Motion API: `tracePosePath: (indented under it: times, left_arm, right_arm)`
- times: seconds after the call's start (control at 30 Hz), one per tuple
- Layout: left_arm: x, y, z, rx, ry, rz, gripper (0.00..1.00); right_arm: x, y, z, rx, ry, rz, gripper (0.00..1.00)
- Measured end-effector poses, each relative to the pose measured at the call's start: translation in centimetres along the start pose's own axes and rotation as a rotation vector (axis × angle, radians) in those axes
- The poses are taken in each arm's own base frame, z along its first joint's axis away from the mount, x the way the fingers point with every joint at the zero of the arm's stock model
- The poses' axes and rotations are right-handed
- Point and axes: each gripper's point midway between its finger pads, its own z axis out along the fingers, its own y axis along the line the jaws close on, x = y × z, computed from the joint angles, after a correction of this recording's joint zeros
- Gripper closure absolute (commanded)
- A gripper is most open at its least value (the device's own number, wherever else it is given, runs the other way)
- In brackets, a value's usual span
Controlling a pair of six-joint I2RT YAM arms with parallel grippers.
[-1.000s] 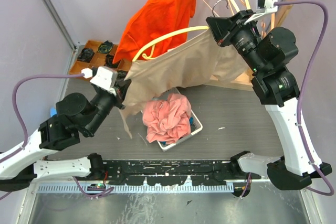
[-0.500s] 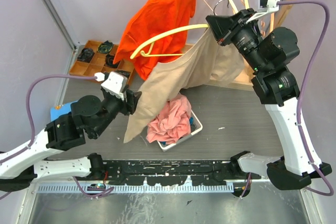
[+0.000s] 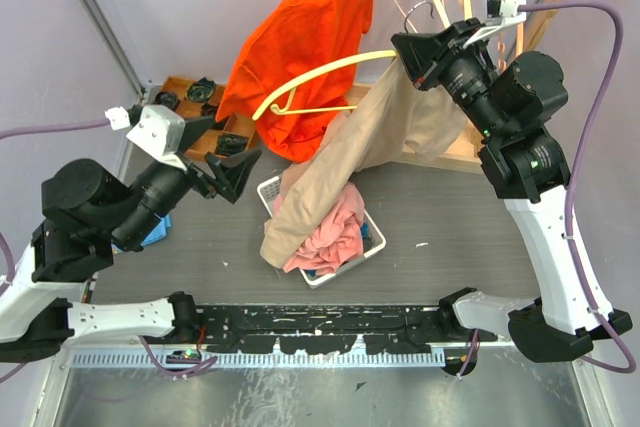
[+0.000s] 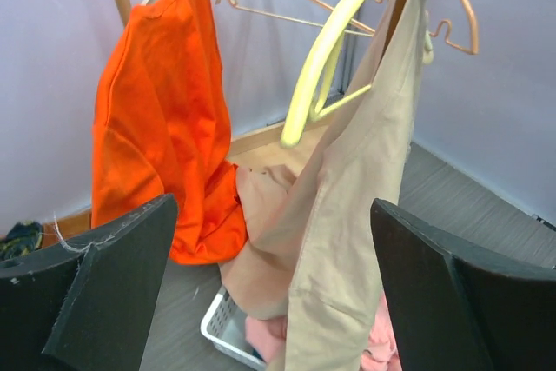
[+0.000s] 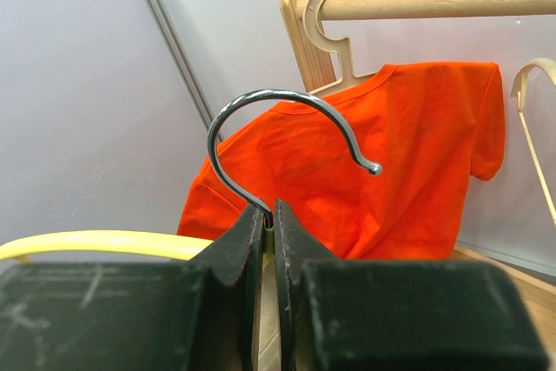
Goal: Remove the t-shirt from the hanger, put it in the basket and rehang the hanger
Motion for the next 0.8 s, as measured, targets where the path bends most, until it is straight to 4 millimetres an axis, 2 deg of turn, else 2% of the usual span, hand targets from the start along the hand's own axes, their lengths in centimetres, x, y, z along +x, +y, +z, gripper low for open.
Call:
tracePosePath:
  times: [0.13,0.23,0.47,0.8]
  left_arm:
    - [-2.6,-1.2,1.3,0.038,-0.011,0.041,0.02]
    - [-3.0,-2.3,2.7,0.063,0.009,0.077,0.02]
    - [-1.3,-4.3,5.0,0.101,0.108,0.165,0.02]
    - [-0.4,-5.0,6.5,0.118,0.176,0.189,0.01]
  right_arm:
    - [0.2,-0.1,-0.1,0.0,0.011,-0.016,0.99]
    - [0.4,0.0,-0.2,-0.005,0.023,-0.023,0.99]
    - [1.2,0.3,-0.3,-0.033,0.06,-0.044,0.99]
    - [2.7,0.9,-0.4,-0.083,0.131,-0.068,0.99]
